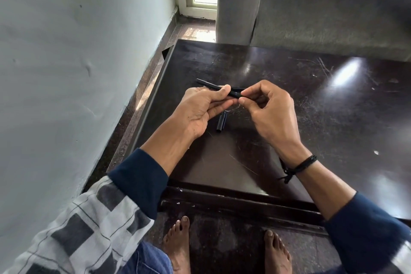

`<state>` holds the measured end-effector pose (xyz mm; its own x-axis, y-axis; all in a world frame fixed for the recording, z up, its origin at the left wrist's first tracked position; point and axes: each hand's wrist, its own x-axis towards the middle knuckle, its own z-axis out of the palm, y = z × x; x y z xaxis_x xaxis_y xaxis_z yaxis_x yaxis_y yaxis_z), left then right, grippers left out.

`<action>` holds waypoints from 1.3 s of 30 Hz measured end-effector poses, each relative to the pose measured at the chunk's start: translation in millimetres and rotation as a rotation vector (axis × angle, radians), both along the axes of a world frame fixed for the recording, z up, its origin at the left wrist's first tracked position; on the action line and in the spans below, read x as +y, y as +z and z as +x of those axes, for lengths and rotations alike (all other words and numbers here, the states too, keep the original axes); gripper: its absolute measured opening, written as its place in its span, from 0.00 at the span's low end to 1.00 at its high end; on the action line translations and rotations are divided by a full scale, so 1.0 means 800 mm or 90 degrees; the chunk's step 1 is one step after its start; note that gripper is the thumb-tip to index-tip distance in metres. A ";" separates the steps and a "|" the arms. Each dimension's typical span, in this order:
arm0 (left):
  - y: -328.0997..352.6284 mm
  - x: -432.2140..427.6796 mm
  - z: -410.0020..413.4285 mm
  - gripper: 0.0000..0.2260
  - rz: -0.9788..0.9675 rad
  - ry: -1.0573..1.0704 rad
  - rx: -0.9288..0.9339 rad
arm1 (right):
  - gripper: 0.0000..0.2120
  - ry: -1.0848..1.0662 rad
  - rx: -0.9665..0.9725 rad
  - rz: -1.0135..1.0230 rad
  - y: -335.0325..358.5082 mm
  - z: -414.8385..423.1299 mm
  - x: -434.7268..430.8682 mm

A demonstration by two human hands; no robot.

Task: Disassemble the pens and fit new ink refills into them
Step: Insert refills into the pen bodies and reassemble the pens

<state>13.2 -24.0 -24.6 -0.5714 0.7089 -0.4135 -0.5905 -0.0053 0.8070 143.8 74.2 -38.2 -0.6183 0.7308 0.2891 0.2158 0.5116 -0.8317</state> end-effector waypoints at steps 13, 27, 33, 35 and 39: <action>-0.002 0.000 0.000 0.08 0.006 -0.001 0.001 | 0.07 -0.018 -0.006 -0.002 -0.002 0.000 -0.002; -0.003 0.001 -0.002 0.08 0.012 0.005 0.002 | 0.06 -0.033 -0.017 -0.027 0.001 0.000 -0.001; -0.003 0.000 -0.005 0.05 0.013 0.016 0.003 | 0.06 -0.011 -0.020 -0.035 0.004 0.001 -0.001; -0.002 0.001 -0.007 0.05 0.018 0.017 0.004 | 0.06 -0.024 -0.019 -0.039 0.005 0.001 -0.001; -0.003 0.001 -0.006 0.08 0.014 0.009 0.007 | 0.04 -0.032 -0.029 -0.031 0.004 0.001 -0.001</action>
<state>8.7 -23.5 -27.3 -0.5852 0.7097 -0.3921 -0.5820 -0.0310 0.8126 144.4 73.1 -34.9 -0.5927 0.7732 0.2255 0.2778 0.4590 -0.8439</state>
